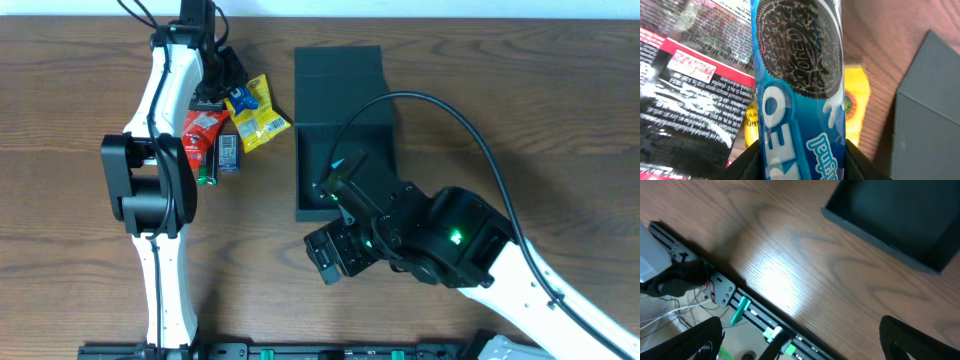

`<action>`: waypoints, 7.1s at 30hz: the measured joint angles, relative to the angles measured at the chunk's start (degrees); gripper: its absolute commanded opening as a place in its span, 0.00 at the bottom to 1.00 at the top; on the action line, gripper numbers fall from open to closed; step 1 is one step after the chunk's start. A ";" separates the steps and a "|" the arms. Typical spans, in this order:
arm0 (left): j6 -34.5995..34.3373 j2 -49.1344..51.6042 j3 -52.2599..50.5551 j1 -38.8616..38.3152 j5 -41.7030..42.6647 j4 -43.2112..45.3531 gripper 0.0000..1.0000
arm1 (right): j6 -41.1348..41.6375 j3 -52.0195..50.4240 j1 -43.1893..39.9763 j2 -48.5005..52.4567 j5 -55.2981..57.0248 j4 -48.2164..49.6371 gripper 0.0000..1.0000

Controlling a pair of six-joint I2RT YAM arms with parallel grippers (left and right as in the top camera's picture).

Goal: Pack container
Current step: 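Carry the Oreo pack into the black box and lower it, then open the left gripper, release the Oreo pack, and lift away, then move the left gripper over the black and red packets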

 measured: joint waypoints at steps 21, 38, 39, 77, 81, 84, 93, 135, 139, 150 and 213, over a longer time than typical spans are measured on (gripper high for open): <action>9.84 -0.20 26.69 -13.73 -2.54 -26.75 0.14 | 0.61 9.03 -9.07 -27.17 16.63 -20.61 0.99; 4.35 -1.01 26.80 -35.58 -9.88 -40.57 0.06 | -0.04 8.94 -9.07 -36.39 18.84 -21.40 0.99; 4.13 -1.60 26.75 -36.87 -11.34 -40.81 0.06 | -0.37 8.94 -9.07 -36.70 18.93 -21.40 0.99; -8.39 -22.25 -30.05 -41.42 -9.01 4.87 0.13 | -0.02 8.92 -9.11 -37.22 16.72 -21.42 0.99; -11.21 -20.96 -30.05 -43.23 -9.86 6.47 0.14 | -0.02 8.92 -9.11 -37.22 16.65 -21.42 0.99; -12.17 -20.33 -30.05 -43.63 -10.29 8.26 0.14 | 0.00 8.92 -9.11 -37.22 16.61 -21.42 0.99; -12.96 -19.41 -30.05 -43.63 -11.21 11.37 0.22 | -0.02 8.92 -9.11 -37.22 16.28 -21.42 0.99; -0.44 -21.22 -42.77 -39.50 -14.58 17.81 0.06 | 0.00 6.75 -9.11 -37.22 14.60 -21.40 0.99; -0.44 -21.20 -42.80 -40.68 -12.15 18.93 0.06 | 0.00 6.75 -9.11 -37.22 14.60 -21.42 0.99; -0.44 -21.20 -42.82 -43.08 -7.30 22.36 0.06 | 0.00 6.73 -9.11 -37.22 14.60 -21.40 0.99; 35.30 -0.31 -0.55 3.61 -13.75 12.20 0.98 | 0.00 6.56 -9.11 -37.22 16.04 -21.40 0.99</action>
